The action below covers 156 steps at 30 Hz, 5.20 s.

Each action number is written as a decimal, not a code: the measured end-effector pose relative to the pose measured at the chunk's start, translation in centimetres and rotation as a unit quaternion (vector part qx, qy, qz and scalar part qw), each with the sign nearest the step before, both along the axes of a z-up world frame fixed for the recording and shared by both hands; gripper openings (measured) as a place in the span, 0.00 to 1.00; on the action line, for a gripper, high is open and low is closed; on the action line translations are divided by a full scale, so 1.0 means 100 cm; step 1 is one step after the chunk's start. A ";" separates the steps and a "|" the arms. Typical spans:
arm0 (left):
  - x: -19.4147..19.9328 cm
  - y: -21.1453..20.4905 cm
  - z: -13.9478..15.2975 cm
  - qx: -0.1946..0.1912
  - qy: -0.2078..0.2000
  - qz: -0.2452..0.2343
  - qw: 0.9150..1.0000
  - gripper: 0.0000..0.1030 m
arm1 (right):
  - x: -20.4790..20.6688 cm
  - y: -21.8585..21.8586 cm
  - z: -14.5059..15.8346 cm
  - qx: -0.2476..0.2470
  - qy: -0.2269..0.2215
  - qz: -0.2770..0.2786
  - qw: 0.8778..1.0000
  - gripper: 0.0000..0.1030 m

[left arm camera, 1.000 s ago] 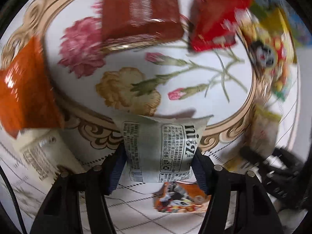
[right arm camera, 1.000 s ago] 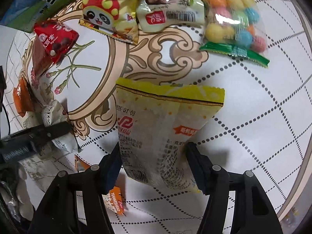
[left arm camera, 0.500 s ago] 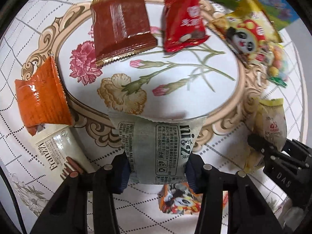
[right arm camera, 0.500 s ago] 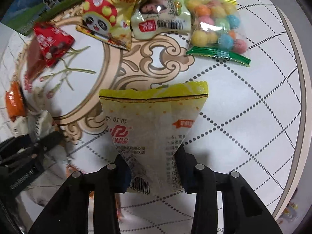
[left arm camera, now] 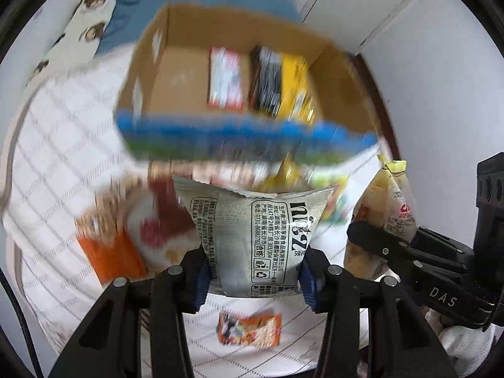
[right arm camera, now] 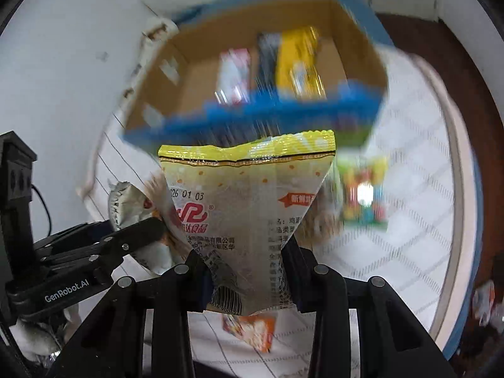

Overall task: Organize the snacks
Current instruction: 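Carry both bread bags into the box and open both tools, then lift both tools out of the box back toward the snack pile, then grasp the Franzzi cookie pack with the left tool while the right tool grasps the panda-print bag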

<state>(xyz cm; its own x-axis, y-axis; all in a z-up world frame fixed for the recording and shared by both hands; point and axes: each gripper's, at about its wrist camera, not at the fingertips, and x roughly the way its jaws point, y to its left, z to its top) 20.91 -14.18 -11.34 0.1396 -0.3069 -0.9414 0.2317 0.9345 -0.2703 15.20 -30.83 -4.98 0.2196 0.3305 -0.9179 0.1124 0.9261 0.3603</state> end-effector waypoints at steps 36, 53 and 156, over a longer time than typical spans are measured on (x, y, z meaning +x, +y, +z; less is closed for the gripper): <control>0.206 0.017 -0.135 0.083 0.163 0.013 0.983 0.67 | 0.215 0.037 -0.137 -0.013 0.151 0.067 0.986 0.94; 0.171 0.020 -0.069 0.093 0.028 0.033 0.995 0.71 | 0.179 0.006 -0.096 -0.091 0.086 0.021 0.992 0.94; -0.050 0.076 -0.244 0.114 0.127 0.056 0.984 0.52 | -0.052 0.061 -0.216 -0.052 0.164 -0.016 0.985 0.71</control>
<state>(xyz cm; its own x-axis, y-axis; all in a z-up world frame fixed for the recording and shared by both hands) 15.95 -6.53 -35.79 -0.0883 -0.0798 -0.9929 0.0758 0.9934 -0.0866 9.98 -24.69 -26.58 -0.0851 0.2293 -0.9696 0.2370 0.9499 0.2038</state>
